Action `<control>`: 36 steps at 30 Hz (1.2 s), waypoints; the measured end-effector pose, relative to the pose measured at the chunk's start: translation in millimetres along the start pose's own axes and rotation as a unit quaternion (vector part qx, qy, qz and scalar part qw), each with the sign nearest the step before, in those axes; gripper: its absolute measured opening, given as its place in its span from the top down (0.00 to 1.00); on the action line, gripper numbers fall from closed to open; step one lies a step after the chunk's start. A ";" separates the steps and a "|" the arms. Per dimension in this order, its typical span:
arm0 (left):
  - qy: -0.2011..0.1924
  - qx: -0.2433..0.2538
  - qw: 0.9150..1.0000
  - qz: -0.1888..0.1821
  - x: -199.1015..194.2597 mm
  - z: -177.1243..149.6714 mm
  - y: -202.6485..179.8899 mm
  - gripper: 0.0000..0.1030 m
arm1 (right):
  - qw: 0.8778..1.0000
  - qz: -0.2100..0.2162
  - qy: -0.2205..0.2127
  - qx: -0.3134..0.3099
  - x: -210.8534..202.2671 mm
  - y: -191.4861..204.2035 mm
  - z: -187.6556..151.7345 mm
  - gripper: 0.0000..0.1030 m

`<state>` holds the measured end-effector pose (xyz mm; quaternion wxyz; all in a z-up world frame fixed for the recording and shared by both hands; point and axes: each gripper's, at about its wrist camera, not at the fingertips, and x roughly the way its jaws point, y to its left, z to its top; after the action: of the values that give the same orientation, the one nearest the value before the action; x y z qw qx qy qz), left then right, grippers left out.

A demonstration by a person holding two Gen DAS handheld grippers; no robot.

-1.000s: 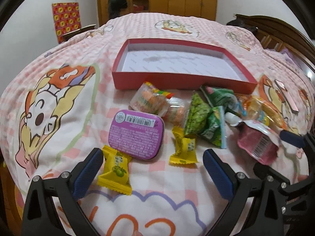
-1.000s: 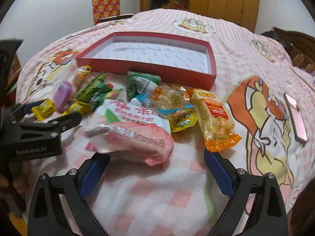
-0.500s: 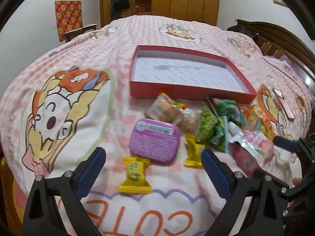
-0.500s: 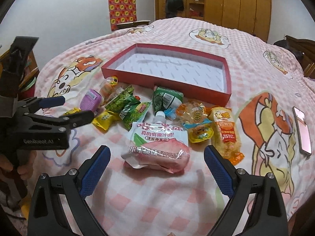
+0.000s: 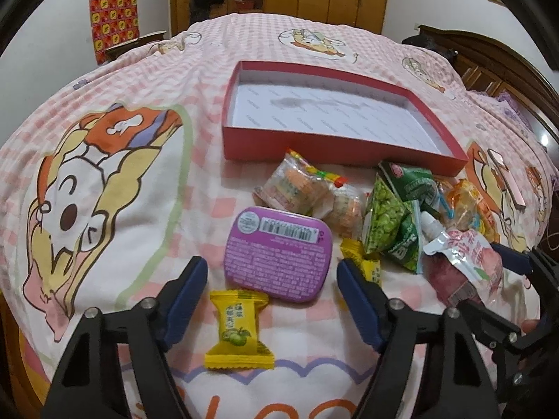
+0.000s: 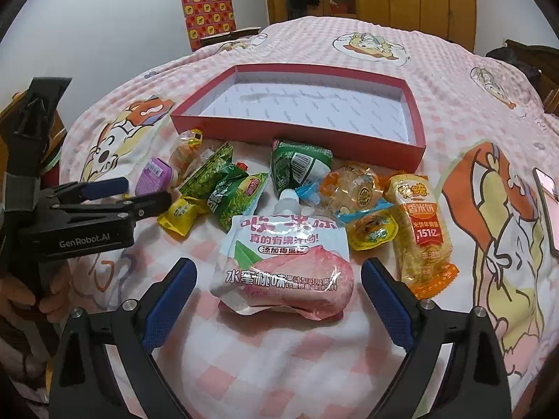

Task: Organize snacks
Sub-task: 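Grasp the purple mint tin with the left gripper while the right grasps the peach pouch, then carry the tin and pouch into the box lid and open both grippers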

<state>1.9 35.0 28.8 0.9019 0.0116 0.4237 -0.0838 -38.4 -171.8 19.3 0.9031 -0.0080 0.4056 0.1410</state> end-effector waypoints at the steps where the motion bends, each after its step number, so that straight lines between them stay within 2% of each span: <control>1: 0.001 0.001 1.000 0.002 1.2 0.3 -1.2 0.23 | 1.000 0.000 0.000 0.002 0.0 -0.4 0.2 0.07; 4: 0.003 0.003 1.000 0.005 5.1 1.3 -3.3 0.24 | 1.000 0.002 0.001 0.007 1.1 -1.4 0.8 0.11; 10: 0.001 0.004 1.000 -0.004 6.3 1.7 -2.9 0.36 | 1.000 0.003 0.000 0.017 2.7 -3.4 1.6 0.17; 14: -0.001 0.004 1.000 -0.010 3.2 1.4 -2.0 0.36 | 1.000 0.003 0.002 0.021 4.3 -4.9 1.7 0.30; 36: -0.037 0.022 0.999 -0.021 -46.2 13.9 -16.8 0.36 | 0.999 0.025 -0.036 0.003 -31.5 2.1 5.0 0.31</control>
<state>-19.1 23.6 73.9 0.9143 0.0194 0.3886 -0.1122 -55.1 -176.9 46.0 0.9135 0.0098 0.3728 0.1625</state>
